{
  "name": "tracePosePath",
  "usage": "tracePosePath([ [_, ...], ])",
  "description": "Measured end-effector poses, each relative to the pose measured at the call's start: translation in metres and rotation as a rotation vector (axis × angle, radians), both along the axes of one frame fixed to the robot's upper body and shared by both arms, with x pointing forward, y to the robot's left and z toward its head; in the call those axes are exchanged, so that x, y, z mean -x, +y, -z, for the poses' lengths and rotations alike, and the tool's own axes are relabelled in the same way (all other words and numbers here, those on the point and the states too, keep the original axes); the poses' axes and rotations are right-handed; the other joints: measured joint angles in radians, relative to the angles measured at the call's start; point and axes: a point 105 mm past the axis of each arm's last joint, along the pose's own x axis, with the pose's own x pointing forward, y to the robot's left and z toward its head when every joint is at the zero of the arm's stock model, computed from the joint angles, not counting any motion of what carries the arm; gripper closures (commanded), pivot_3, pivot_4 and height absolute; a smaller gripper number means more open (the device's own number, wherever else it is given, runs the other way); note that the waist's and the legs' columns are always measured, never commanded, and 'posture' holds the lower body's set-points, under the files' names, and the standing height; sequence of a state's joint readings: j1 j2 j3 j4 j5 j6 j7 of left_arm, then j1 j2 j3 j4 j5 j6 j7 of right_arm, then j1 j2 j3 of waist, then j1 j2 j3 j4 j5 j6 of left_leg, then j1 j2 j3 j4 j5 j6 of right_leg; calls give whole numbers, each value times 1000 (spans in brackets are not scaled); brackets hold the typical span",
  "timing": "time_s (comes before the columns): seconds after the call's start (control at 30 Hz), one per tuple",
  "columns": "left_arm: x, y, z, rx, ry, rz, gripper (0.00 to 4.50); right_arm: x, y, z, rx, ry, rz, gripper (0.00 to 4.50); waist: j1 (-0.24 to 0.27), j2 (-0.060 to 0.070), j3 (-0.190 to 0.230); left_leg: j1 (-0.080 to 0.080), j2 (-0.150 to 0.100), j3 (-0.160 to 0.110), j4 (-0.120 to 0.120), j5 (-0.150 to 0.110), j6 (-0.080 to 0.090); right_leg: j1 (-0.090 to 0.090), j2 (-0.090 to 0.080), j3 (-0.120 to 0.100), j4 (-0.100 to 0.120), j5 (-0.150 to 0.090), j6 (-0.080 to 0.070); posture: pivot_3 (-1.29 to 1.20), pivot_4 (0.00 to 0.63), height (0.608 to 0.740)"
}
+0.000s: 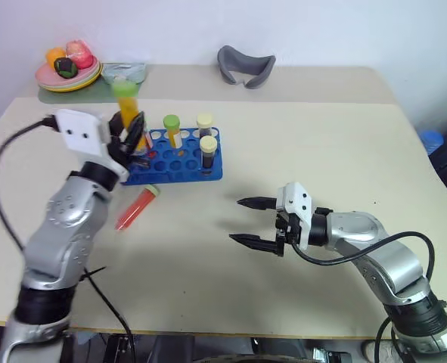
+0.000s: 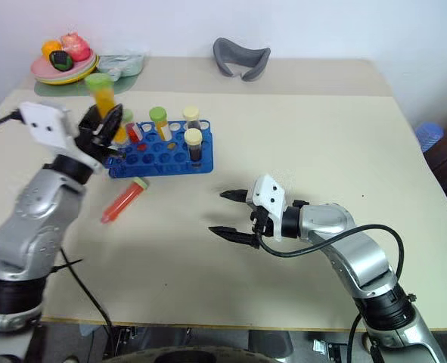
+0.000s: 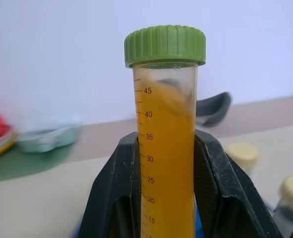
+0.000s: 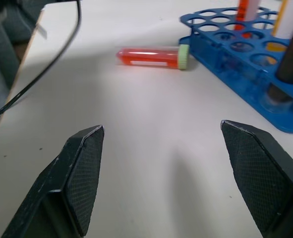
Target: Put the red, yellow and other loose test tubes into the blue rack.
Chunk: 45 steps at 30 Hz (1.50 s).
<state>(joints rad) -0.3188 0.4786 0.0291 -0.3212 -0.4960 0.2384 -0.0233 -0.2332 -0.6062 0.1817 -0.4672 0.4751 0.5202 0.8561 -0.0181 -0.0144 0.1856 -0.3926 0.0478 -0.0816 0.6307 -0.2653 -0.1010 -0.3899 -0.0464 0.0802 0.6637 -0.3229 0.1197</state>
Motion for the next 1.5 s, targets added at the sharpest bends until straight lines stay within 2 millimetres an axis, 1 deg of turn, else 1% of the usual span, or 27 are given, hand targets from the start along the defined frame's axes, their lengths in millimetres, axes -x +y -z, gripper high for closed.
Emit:
tracePosePath([
  [0.07, -7, -4, 14, -1, 19, 4, 3711, -1, 0, 0, -1, 1, 8, 646, -5, 0, 0, 0, 1, 0, 0, 0, 0, -1, 1, 0, 1, 0, 0, 0, 150, 740],
  [0.13, -10, -6, 21, 5, 10, 14, 3711, -1, -1, 2, -1, 6, 21, 646, -5, 0, 0, 0, 1, 0, 0, 0, 0, -1, 1, 0, 2, 0, 0, 0, 150, 740],
  [0.33, -11, -13, 30, -50, -23, 58, 3711, -1, -4, 7, -1, 28, 55, 646, 0, 0, 0, 0, 0, 0, 0, 0, 0, 0, 0, 0, 1, 0, 0, 0, 150, 740],
  [0.53, -17, -19, 47, -54, 5, 90, 3711, -2, -4, 8, -3, 29, 70, 646, 1, 0, 0, 0, 0, 0, 0, 0, 0, 0, 0, 0, 1, 0, 0, 0, 150, 740],
  [0.7, -24, -24, 55, -64, 21, 110, 3711, -3, -3, 7, -8, 28, 69, 646, 0, 0, 0, 0, 0, -1, 0, 0, 0, 0, 0, 0, 1, 0, 0, 0, 150, 740],
  [0.9, -27, -29, 58, -80, -11, 121, 3711, -3, -1, 4, -24, 27, 67, 646, 0, 0, 0, 0, 0, -1, 1, 0, 0, 0, 0, 0, 1, 0, 0, 0, 150, 740],
  [1.07, -30, -31, 59, -66, -23, 124, 3711, -8, -2, 0, -54, 11, 112, 646, 2, 0, 0, 0, 0, -1, 1, 0, 0, 1, 0, -1, 1, 0, 0, 0, 150, 740],
  [1.17, -31, -31, 65, -67, -13, 118, 3711, -12, -4, -2, -63, 0, 143, 646, 3, 0, 0, 0, 0, -1, 1, 0, 0, 0, 0, -1, 1, 0, 0, 0, 150, 740],
  [1.27, -31, -31, 66, -63, -20, 117, 3711, -16, -4, -4, -84, -13, 189, 646, 3, 0, 0, 0, 0, -1, 1, 0, 0, 0, 0, -1, 1, 0, 0, 0, 150, 740],
  [1.37, -31, -31, 66, -59, -24, 119, 3711, -19, -6, -3, -83, -23, 235, 646, 3, 0, 0, 0, 0, -1, 1, 0, 0, 1, 0, -1, 1, 0, 0, 0, 150, 740],
  [1.5, -31, -32, 67, -46, -27, 117, 3711, -17, -8, 2, -79, -18, 262, 646, 3, 0, 0, 0, 0, -1, 1, 0, 0, 1, 0, -1, 1, 0, 0, 0, 150, 740],
])
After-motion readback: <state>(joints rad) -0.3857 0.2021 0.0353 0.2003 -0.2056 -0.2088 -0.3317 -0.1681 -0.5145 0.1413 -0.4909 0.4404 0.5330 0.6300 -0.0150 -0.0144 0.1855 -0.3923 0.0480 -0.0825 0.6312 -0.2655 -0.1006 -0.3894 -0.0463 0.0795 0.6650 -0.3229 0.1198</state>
